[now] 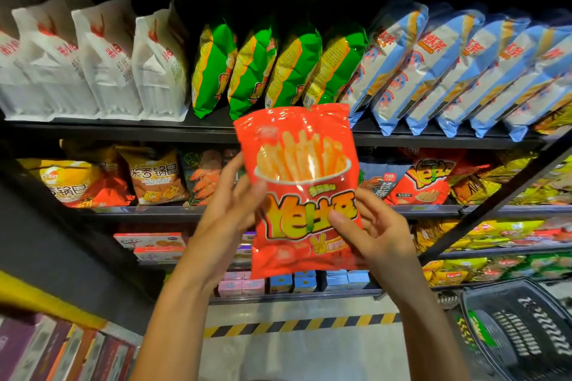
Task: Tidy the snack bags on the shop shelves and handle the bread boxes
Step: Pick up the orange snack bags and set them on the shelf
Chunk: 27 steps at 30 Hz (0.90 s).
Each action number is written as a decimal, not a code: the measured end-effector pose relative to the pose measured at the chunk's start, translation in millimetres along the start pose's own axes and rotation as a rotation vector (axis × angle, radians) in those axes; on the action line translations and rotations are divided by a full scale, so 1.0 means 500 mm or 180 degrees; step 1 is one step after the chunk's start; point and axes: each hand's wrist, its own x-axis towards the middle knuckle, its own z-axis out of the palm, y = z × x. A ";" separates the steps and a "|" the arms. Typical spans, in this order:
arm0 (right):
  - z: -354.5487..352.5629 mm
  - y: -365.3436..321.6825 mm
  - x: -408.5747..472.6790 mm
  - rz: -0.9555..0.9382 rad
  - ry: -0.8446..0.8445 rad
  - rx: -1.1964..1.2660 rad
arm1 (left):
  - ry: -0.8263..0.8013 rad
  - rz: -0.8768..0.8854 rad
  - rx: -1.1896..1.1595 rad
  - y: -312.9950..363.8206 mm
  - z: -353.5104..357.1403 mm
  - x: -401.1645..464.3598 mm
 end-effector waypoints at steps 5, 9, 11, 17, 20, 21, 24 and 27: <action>0.010 0.008 0.001 0.0130 0.0535 0.0443 | -0.0850 -0.0103 0.0406 -0.033 0.014 -0.026; 0.007 -0.005 -0.010 -0.0025 0.0531 0.0367 | -0.0500 0.0152 0.0596 -0.026 0.020 -0.027; -0.005 -0.027 -0.015 -0.0189 0.0265 0.0224 | -0.0459 0.0349 0.0916 -0.020 0.018 -0.027; -0.037 -0.053 -0.039 -0.0675 -0.0274 -0.0397 | -0.0560 0.0023 0.0805 0.003 0.028 -0.035; -0.035 -0.058 -0.043 -0.0710 -0.0138 -0.0322 | -0.0460 0.0126 0.0773 0.016 0.038 -0.041; -0.034 -0.058 -0.043 -0.0655 -0.0037 -0.0217 | -0.0491 0.0166 0.0794 0.021 0.039 -0.044; -0.031 -0.065 -0.042 -0.0468 0.0274 0.0011 | -0.0718 0.0269 0.0934 0.030 0.036 -0.052; -0.025 -0.075 -0.042 -0.0460 0.0393 -0.0020 | -0.0639 0.0659 0.1393 0.026 0.041 -0.051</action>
